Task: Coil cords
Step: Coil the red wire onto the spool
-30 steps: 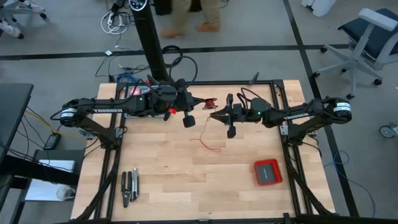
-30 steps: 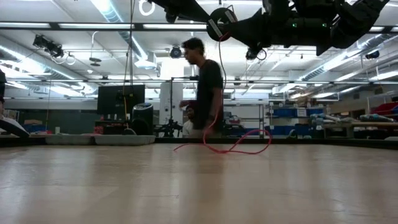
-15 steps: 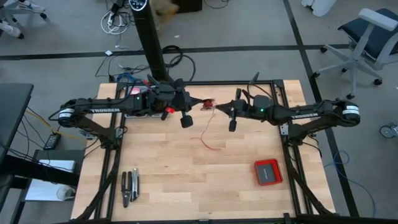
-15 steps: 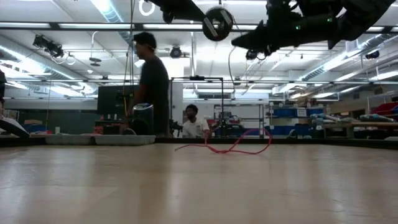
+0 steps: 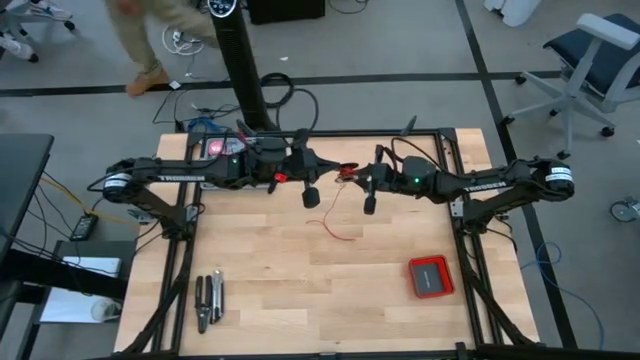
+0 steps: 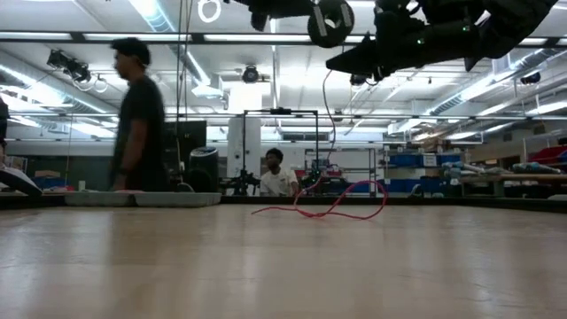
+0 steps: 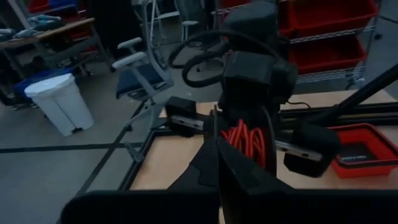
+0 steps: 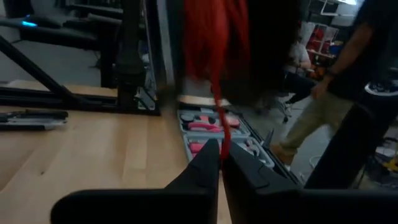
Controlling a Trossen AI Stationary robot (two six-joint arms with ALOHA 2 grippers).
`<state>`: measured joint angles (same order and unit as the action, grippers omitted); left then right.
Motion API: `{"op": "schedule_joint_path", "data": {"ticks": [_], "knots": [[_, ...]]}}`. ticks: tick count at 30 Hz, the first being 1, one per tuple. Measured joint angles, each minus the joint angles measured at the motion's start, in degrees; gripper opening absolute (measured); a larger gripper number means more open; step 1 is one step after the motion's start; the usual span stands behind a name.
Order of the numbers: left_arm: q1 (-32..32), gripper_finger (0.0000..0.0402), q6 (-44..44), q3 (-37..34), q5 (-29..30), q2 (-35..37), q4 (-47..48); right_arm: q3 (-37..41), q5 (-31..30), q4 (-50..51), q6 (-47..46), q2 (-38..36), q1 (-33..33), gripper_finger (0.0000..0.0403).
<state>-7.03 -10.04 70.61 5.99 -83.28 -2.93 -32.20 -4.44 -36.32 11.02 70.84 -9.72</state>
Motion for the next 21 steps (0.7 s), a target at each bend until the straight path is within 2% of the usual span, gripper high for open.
{"op": "schedule_joint_path", "data": {"ticks": [5, 10, 15, 21], "knots": [[0.0, 0.0, -0.2, 0.0, 0.0, -2.9, -1.4, -0.3, -0.1, 0.9, 0.2, 0.2, 0.6, 0.0038], [0.0, 0.0, -1.2, 0.0, 0.1, -3.5, -2.0, -0.3, 0.0, 6.9, -0.8, -1.7, 1.0, 0.0083], [0.0, 0.0, -1.5, 0.0, -0.6, -3.5, -1.9, -0.3, -0.1, 16.0, -2.5, -7.0, 0.8, 0.0119], [0.0, 0.0, -1.4, -2.6, -2.3, -3.5, -5.9, -0.3, 0.0, 28.1, -4.4, -14.8, 0.8, 0.0128]]}}
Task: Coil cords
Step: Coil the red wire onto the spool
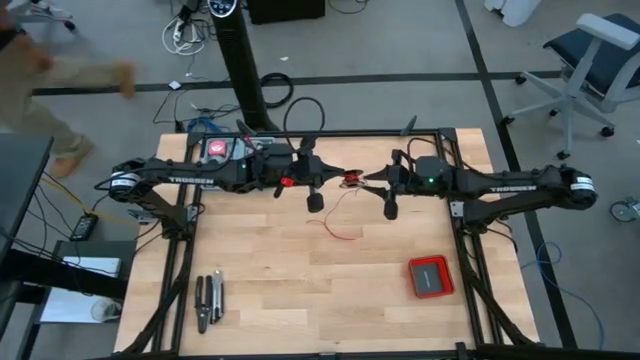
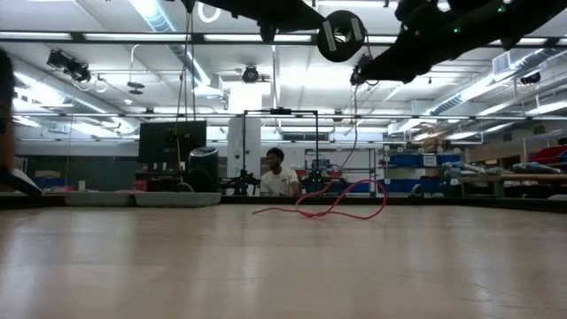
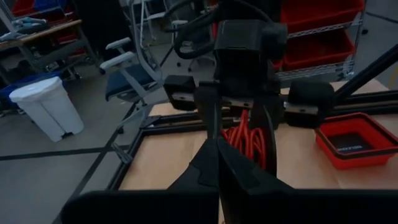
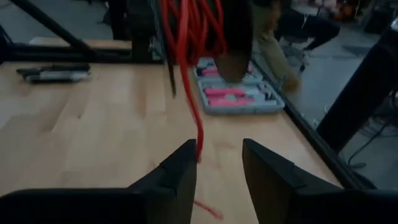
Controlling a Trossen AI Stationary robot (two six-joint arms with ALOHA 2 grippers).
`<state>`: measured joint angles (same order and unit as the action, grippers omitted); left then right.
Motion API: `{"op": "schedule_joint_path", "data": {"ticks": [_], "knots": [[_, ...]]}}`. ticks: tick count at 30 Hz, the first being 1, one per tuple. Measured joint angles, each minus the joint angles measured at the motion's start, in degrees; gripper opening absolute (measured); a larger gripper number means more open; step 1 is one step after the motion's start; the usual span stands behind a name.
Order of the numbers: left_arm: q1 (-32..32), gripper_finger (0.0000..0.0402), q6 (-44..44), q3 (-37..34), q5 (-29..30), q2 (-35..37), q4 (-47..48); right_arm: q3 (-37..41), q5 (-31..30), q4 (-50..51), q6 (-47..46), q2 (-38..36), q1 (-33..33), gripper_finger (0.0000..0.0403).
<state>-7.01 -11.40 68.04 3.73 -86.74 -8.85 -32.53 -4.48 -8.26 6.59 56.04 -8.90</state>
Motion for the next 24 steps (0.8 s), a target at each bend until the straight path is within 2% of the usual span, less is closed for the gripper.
{"op": "schedule_joint_path", "data": {"ticks": [5, 9, 13, 19, 24], "knots": [[0.0, 0.0, 0.0, -2.9, -0.1, 0.0, -5.3, 0.0, 0.0, 6.4, -0.9, -4.7, 0.0, 0.0129], [-0.1, 0.0, 0.1, -5.2, -0.7, 0.0, -9.7, 0.0, 0.0, 7.4, -0.9, -6.1, 0.0, 0.0133], [-0.1, 0.0, 0.1, -6.7, -0.7, 0.0, -11.7, 0.0, 0.2, 6.9, -0.5, -6.2, -0.2, 0.0144], [-0.1, 0.0, 0.2, -8.9, -0.7, 0.0, -14.1, 0.0, 5.8, 4.1, 0.6, -6.6, -1.1, 0.0159], [-0.7, 0.0, 1.4, -9.2, 0.4, 0.0, -12.6, 0.0, 7.2, 3.4, 1.5, -8.0, -1.1, 0.0159]]}}
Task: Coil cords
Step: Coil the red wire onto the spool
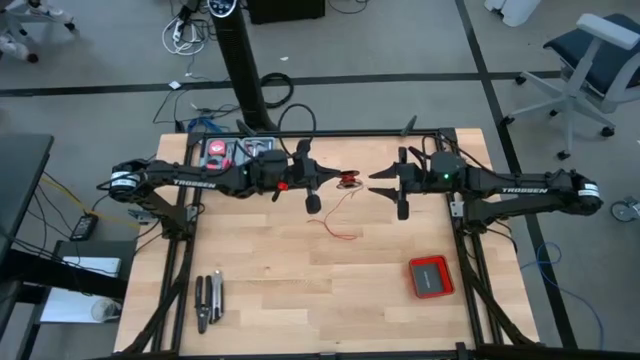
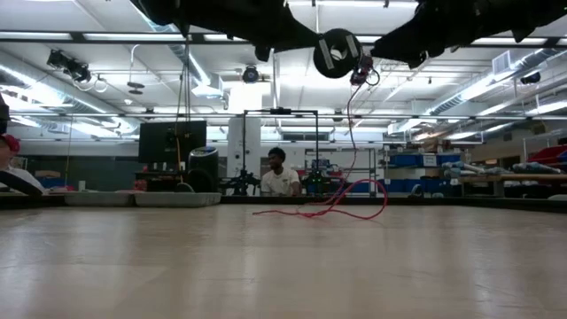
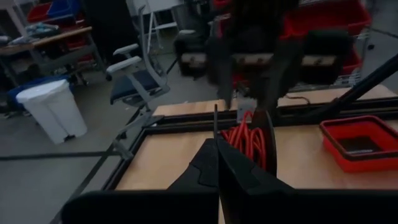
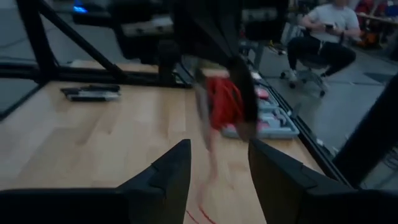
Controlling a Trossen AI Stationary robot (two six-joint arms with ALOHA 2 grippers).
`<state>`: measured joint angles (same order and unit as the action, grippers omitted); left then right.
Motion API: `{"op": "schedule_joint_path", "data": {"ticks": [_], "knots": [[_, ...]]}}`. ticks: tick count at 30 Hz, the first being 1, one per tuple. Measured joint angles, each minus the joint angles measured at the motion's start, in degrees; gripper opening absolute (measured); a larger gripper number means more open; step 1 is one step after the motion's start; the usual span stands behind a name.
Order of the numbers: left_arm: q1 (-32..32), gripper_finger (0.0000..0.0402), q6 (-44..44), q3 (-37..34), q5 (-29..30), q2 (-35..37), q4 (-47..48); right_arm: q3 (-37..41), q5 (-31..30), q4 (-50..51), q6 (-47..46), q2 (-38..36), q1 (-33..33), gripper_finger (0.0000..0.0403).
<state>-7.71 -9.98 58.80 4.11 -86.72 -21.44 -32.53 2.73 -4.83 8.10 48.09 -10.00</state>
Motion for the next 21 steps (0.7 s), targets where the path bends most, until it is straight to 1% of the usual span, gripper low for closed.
{"op": "schedule_joint_path", "data": {"ticks": [4, 10, 13, 17, 21], "knots": [[-0.7, 0.0, 1.9, 0.0, 0.7, 0.0, -0.3, 0.0, 3.5, -3.1, -0.8, 0.0, 0.3, 0.0158], [-1.2, 0.0, 2.8, 0.0, 1.8, 0.0, -0.5, 0.0, 4.0, -5.9, -0.9, 3.2, 1.4, 0.0158], [-1.2, 0.0, 3.0, 0.0, 1.8, 0.0, -0.5, 0.0, 3.6, -7.1, -1.0, 5.0, 1.4, 0.0158], [-1.2, 0.0, 3.0, 0.0, 1.5, 0.0, -0.5, 0.0, 1.3, -8.2, -0.5, 7.2, 1.4, 0.0158], [-1.2, 0.0, 3.0, 0.0, 1.2, 0.0, 0.0, 0.0, -0.5, -8.6, 0.4, 7.7, 1.0, 0.0157]]}}
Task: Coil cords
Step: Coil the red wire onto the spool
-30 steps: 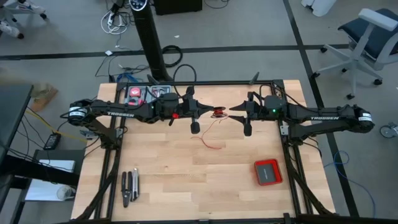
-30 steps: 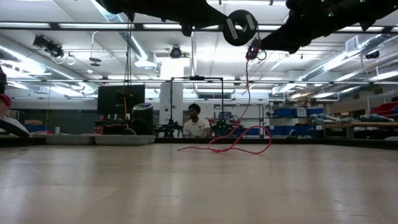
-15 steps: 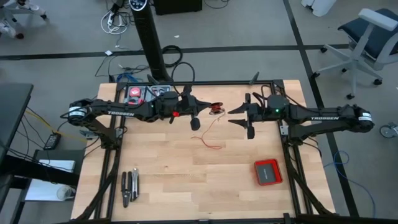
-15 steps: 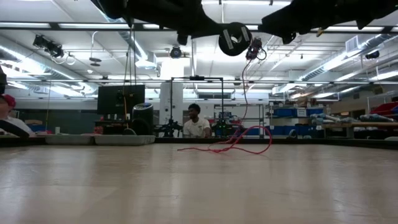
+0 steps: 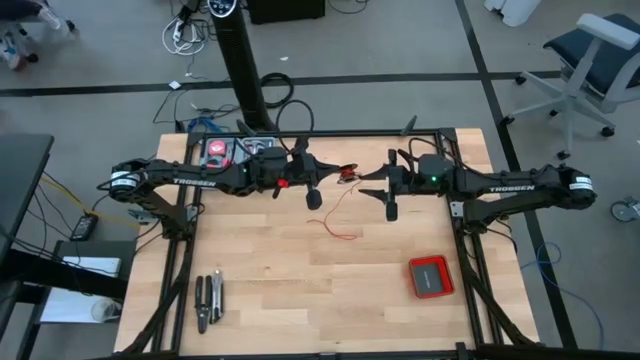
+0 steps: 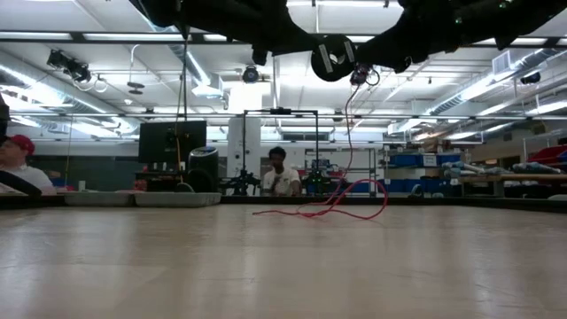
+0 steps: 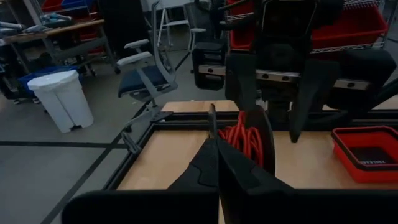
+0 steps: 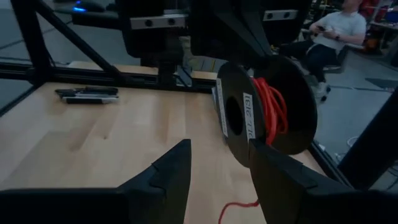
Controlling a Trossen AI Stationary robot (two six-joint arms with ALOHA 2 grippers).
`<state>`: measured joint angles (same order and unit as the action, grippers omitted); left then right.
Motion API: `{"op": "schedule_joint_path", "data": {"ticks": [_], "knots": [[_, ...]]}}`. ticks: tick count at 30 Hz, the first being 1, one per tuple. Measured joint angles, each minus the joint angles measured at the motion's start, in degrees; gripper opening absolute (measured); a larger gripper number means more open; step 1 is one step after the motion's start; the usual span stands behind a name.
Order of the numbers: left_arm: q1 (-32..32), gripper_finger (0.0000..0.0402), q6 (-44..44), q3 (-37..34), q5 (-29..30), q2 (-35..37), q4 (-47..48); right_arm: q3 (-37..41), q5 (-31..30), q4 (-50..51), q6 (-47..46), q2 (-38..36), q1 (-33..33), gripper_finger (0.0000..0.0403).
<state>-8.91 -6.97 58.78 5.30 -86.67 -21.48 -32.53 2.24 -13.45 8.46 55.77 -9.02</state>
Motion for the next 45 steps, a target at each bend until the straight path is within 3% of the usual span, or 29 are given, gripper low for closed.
{"op": "schedule_joint_path", "data": {"ticks": [23, 40, 45], "knots": [[0.0, 0.0, -0.2, 0.0, -1.5, 0.0, -0.1, 0.0, -1.4, 0.7, 2.0, -2.0, -0.6, 0.0158], [0.0, 0.0, 0.0, 0.0, -1.3, 0.0, -3.6, 0.0, 0.4, -8.3, 2.3, 1.7, -0.5, 0.0157], [0.0, 0.0, 0.1, 0.0, -1.1, 0.0, -4.4, 0.0, -0.2, -10.3, 2.3, 4.0, -0.5, 0.0129]]}}
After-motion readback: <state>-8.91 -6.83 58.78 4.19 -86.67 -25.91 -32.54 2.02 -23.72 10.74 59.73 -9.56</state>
